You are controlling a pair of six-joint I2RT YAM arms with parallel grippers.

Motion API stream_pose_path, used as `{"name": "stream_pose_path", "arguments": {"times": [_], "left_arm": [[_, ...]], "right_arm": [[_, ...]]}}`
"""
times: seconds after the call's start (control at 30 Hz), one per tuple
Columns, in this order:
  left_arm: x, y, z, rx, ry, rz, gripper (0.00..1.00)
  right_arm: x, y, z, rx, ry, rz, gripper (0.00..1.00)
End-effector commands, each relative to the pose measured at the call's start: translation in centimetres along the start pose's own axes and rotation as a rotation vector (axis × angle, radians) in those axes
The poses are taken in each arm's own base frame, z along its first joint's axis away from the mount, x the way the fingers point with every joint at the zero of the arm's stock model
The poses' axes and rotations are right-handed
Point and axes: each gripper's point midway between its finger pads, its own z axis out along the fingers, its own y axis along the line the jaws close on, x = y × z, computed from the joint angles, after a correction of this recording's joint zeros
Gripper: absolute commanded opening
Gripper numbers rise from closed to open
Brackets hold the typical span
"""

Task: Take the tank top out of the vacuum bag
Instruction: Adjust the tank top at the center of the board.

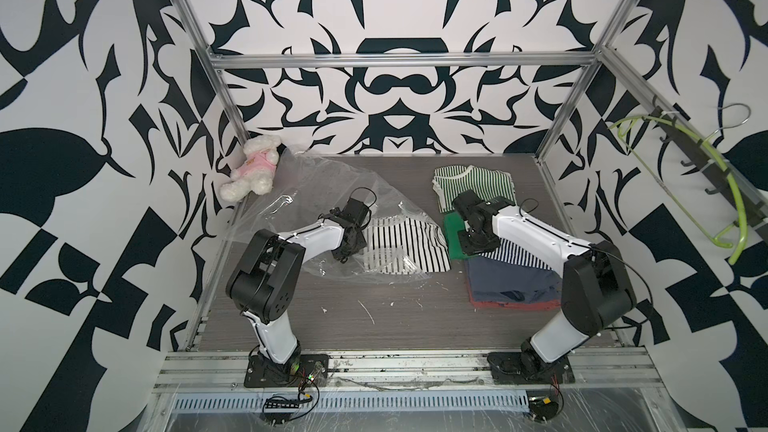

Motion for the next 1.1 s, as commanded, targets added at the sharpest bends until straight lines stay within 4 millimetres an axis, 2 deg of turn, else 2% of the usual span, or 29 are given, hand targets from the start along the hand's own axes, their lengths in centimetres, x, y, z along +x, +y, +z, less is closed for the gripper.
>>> {"name": "stream_pose_path", "arguments": {"times": [0.0, 0.23, 0.4, 0.53, 0.87, 1.07], "left_arm": [[1.8, 1.5, 1.2, -0.045, 0.057, 0.004, 0.0], [2.0, 1.9, 1.2, -0.051, 0.056, 0.001, 0.0], [1.9, 1.7, 1.2, -0.046, 0.056, 0.002, 0.0], [1.7, 1.4, 1.2, -0.041, 0.051, 0.003, 0.0], [1.8, 1.4, 1.6, -0.038, 0.058, -0.001, 0.0], [1.7, 1.1, 1.7, -0.035, 0.062, 0.003, 0.0]], "right_arm": [[0.0, 0.2, -0.1, 0.0, 0.028, -0.008, 0.29], [0.1, -0.5, -0.9, 0.02, 0.022, -0.002, 0.0], [0.7, -0.6, -2.5, -0.013, 0.006, 0.005, 0.0], [2.1, 0.9, -3.9, -0.109, 0.023, -0.015, 0.0], [8.7, 3.8, -6.1, -0.215, 0.162, -0.064, 0.0], [11.3, 3.8, -6.5, -0.234, 0.253, -0.062, 0.0]]}}
